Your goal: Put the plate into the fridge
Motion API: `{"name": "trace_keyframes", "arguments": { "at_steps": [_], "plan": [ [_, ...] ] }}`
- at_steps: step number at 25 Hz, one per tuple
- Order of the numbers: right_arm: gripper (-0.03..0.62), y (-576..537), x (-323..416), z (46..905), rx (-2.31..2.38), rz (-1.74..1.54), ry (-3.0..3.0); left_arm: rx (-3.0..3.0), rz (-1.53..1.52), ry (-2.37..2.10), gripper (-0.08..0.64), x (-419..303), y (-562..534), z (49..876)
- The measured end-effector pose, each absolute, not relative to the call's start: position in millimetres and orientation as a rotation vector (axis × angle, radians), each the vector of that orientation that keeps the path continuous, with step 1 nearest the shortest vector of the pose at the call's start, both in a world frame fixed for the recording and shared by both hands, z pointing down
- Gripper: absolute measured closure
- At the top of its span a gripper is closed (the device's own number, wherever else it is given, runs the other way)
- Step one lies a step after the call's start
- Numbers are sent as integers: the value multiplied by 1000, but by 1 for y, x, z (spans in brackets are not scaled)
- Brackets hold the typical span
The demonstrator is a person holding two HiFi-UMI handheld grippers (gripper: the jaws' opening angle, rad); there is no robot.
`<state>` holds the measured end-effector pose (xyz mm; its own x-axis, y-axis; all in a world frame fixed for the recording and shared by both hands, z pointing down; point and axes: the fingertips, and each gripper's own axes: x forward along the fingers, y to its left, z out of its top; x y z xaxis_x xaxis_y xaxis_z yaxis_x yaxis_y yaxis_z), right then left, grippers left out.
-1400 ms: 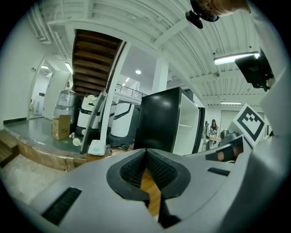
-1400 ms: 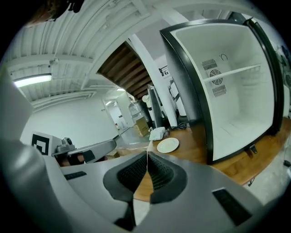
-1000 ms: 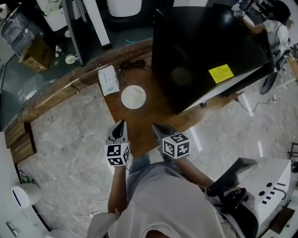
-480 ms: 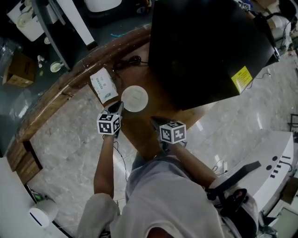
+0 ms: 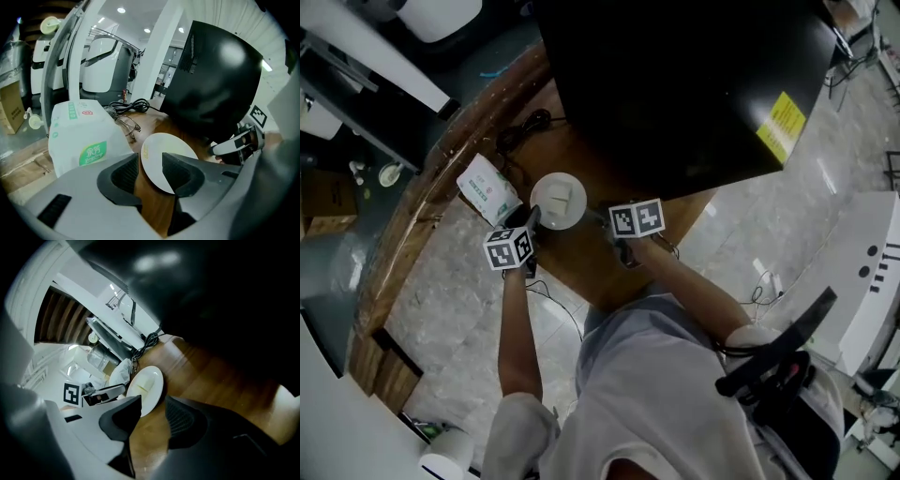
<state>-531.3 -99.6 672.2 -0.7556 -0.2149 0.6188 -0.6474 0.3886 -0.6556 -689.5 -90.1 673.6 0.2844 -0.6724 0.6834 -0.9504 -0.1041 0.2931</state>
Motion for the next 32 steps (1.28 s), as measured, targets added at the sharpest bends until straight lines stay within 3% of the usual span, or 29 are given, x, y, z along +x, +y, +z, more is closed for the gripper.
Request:
{"name": "trace_keyframes", "arguments": {
  "at_steps": [15, 24, 30, 32],
  "plan": [
    [449, -136, -556, 706, 720, 1443, -2135, 1844, 575, -1344, 407, -679, -97, 702],
    [506, -146, -572, 713, 725, 1580, -2106, 1816, 534, -1313, 407, -694, -109, 704],
    [543, -125, -566, 710, 578, 1887, -2050, 1789, 510, -1295, 414, -693, -104, 704],
    [552, -119, -564, 710, 551, 1810, -2071, 1784, 519, -1304, 427, -692, -104, 704]
  ]
}}
